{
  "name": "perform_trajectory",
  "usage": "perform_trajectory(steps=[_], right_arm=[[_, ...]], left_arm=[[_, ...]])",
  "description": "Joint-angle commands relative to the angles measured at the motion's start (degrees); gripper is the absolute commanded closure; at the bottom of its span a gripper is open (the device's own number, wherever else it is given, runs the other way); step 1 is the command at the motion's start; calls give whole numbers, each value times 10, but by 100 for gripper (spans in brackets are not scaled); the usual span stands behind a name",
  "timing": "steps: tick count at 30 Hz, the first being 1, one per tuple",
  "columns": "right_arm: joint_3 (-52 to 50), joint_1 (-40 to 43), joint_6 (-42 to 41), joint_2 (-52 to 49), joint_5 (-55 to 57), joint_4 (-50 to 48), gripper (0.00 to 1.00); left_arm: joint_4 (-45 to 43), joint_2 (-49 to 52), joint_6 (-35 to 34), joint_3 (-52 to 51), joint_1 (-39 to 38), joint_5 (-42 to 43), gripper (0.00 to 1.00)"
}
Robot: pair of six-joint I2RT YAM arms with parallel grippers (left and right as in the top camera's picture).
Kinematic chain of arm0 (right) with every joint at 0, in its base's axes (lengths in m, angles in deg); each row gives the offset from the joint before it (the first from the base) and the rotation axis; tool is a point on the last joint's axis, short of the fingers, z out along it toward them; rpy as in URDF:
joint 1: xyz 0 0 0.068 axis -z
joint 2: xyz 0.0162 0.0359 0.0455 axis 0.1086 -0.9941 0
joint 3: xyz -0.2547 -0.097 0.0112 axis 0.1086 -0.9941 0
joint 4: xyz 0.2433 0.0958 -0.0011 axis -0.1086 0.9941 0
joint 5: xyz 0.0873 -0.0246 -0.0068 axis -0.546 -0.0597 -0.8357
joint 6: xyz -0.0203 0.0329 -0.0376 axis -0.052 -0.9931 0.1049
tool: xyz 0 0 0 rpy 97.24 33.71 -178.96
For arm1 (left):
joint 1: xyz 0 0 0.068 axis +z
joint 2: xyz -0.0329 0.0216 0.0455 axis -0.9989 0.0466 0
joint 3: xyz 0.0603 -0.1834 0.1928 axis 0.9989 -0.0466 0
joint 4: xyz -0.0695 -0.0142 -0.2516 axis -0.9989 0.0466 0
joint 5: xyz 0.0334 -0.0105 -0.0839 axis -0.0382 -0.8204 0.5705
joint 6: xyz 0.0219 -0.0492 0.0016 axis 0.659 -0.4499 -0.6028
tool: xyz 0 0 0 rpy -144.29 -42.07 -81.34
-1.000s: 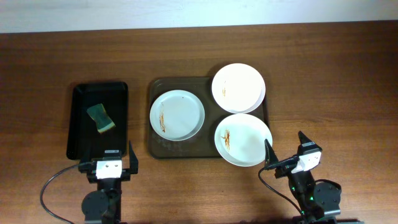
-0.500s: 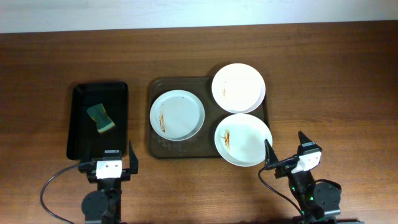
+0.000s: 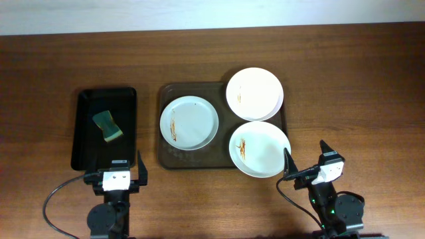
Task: Clean dirty plates on tray and stack at the side
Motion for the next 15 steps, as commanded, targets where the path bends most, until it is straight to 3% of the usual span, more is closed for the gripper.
perform_trajectory(steps=[1, 6, 15], right_arm=[[-4, -5, 2, 3, 7, -4, 2], [-2, -5, 2, 3, 7, -49, 2], [88, -5, 15, -2, 10, -42, 2]], left_arm=[[-13, -2, 6, -4, -3, 0, 1], [-112, -2, -19, 2, -2, 15, 1], [-117, -1, -51, 90, -2, 14, 1]])
